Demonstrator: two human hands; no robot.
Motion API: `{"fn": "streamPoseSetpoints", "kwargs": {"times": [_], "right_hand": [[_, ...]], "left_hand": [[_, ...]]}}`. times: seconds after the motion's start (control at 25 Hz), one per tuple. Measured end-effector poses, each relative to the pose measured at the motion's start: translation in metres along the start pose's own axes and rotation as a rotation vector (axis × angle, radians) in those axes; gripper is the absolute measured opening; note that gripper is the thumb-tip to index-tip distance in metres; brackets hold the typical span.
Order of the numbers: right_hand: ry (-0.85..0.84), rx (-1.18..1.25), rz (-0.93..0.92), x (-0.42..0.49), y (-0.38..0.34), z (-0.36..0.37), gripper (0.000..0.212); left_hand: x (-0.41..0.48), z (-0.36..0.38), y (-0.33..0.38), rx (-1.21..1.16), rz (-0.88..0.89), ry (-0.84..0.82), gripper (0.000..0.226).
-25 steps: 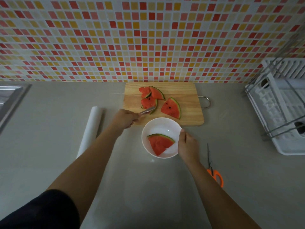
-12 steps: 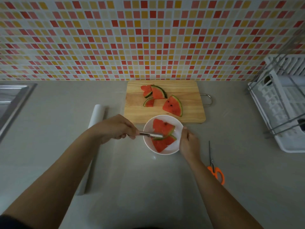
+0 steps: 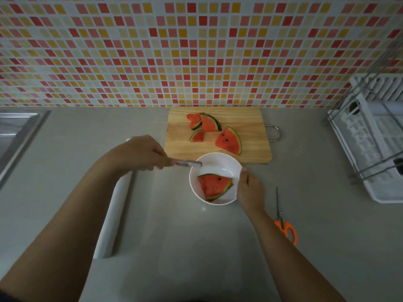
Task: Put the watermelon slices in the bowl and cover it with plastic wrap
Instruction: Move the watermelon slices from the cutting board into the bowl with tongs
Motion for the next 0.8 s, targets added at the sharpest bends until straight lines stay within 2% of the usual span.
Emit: {"fn": "streamPoseSetpoints", "kwargs": {"times": [0.08,0.2,0.32,0.52,0.72,0.8], "right_hand": [[0.004,0.003,-0.006,0.0,0.001,0.001,0.044],[0.03,-0.012,-0.031,0.001,0.001,-0.001,0.045],[0.049,-0.031,-0.06,0.001,0.0,-0.002,0.043],[0.047,-0.05,-0.057,0.0,0.001,-0.001,0.043],[0.044,-0.054,-0.04,0.001,0.001,-0.002,0.044],[0.038,-0.04,-0.019,-0.001,-0.001,-0.002,0.044]], "left_hand": [[0.028,-0.002,-0.009,-0.181,-0.072,0.141,0.023],[0.075,0.013,-0.022,-0.376,-0.201,0.228,0.028],[0.114,0.018,-0.02,-0.415,-0.184,0.221,0.028],[0.157,0.035,-0.001,-0.492,-0.155,0.171,0.013],[0.151,0.037,-0.001,-0.632,-0.13,0.22,0.006],[0.133,0.029,-0.006,-0.658,-0.081,0.168,0.009]]}}
Point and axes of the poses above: each hand's wrist, its own x-axis towards the middle knuckle, its own z-axis out of the palm, y = z × x, the point moved 5 cm from there along x, towards the middle knuckle, and after that the axes turned 5 degrees about y, right-handed, at the moved point
